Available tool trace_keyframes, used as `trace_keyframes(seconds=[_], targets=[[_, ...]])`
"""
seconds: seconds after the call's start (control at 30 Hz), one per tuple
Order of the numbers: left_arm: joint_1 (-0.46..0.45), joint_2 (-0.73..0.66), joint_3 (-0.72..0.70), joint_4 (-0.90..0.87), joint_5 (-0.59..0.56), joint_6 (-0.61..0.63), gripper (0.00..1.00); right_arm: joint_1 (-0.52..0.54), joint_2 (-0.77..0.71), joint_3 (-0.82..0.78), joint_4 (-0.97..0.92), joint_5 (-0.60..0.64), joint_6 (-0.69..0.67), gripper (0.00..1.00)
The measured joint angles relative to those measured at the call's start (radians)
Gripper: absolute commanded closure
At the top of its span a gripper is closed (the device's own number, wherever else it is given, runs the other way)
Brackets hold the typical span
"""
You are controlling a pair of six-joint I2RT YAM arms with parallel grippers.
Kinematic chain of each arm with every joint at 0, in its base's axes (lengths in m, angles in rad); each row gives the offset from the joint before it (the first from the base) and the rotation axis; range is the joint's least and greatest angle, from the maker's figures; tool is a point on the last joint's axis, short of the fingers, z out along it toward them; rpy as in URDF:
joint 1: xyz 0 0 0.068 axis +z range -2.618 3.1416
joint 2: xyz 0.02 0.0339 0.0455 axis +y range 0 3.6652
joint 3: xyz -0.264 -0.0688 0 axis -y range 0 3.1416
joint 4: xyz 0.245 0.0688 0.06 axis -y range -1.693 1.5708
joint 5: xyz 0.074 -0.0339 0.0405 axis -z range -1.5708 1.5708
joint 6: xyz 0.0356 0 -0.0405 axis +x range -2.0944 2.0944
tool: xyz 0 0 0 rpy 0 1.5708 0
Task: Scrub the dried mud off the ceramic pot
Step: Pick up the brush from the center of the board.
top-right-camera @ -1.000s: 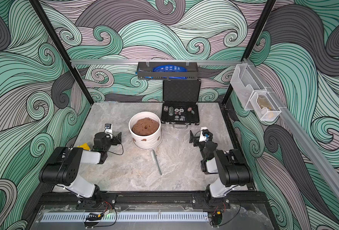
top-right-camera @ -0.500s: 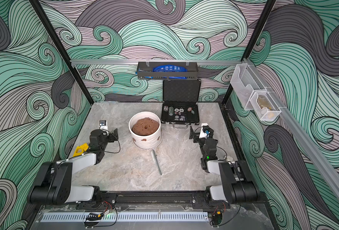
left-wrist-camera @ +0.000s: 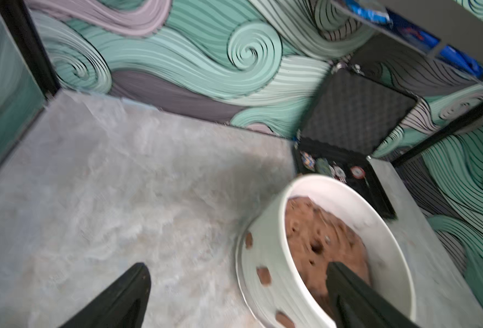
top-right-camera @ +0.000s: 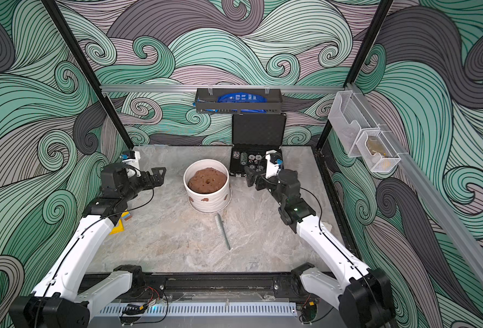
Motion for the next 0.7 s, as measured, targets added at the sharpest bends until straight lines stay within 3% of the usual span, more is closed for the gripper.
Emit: trace_keyframes(seconds=[0.3,0.6,0.7], targets=[[-0.096,-0.083,-0.002,-0.214,0.243,-0.093,0.01,0.359,0.05,0.009,-0.307,0.039,0.249,0.06],[-0.284,-0.169,-0.081,-0.242,0.248,-0.192,0.01,0.527,0.214,0.039,-0.523,0.093,0.32,0.15],[-0.328,-0.174,-0.113,-0.246,0.234,-0.222,0.01,0.557,0.259,0.038,-0.55,0.112,0.325,0.24]])
